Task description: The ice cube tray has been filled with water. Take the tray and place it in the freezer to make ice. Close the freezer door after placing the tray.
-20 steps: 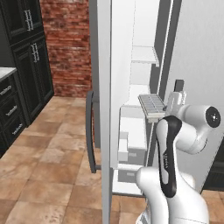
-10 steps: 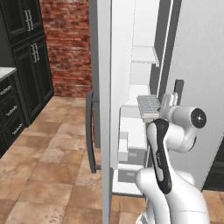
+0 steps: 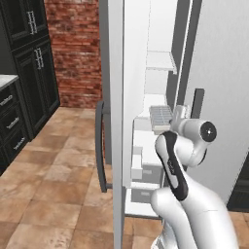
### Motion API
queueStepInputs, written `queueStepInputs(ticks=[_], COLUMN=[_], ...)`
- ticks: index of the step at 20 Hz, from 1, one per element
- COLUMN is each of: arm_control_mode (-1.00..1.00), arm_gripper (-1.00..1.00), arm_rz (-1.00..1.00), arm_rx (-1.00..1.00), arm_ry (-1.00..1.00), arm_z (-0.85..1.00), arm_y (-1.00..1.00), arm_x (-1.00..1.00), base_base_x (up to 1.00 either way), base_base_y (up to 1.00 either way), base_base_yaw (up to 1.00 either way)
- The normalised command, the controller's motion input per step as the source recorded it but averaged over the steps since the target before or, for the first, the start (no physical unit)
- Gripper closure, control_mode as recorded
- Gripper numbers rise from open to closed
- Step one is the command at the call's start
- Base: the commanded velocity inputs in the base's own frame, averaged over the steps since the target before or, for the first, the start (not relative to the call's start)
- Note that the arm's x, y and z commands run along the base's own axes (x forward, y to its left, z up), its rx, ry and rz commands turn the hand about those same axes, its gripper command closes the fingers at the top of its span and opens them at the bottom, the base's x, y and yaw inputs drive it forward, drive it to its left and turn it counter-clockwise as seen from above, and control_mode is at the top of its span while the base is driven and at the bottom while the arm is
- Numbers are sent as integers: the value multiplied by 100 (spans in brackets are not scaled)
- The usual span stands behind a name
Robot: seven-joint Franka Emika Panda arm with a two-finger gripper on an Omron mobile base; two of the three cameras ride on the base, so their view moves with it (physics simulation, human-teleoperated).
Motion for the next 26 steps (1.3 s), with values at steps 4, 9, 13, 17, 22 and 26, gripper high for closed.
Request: queueStepInputs(ticks=[4,9,13,17,22,26], arm_control_mode=[-100,-100,-100,-100,-100,-100], arm_gripper=[100,100,100,100,100,100], arm_rz=[0,0,0,0,0,0], arm_rx=[0,0,0,0,0,0], arm_ry=[0,0,1,1,4,2], arm_z=[-4,0,0,0,0,0], arm_y=[-2,-17,-25,-20,-11,0], arm_x=[32,19,16,23,33,42], base_base_x=[0,0,0,0,0,0], base_base_y=[0,0,0,0,0,0], base_base_yaw=[0,0,0,0,0,0])
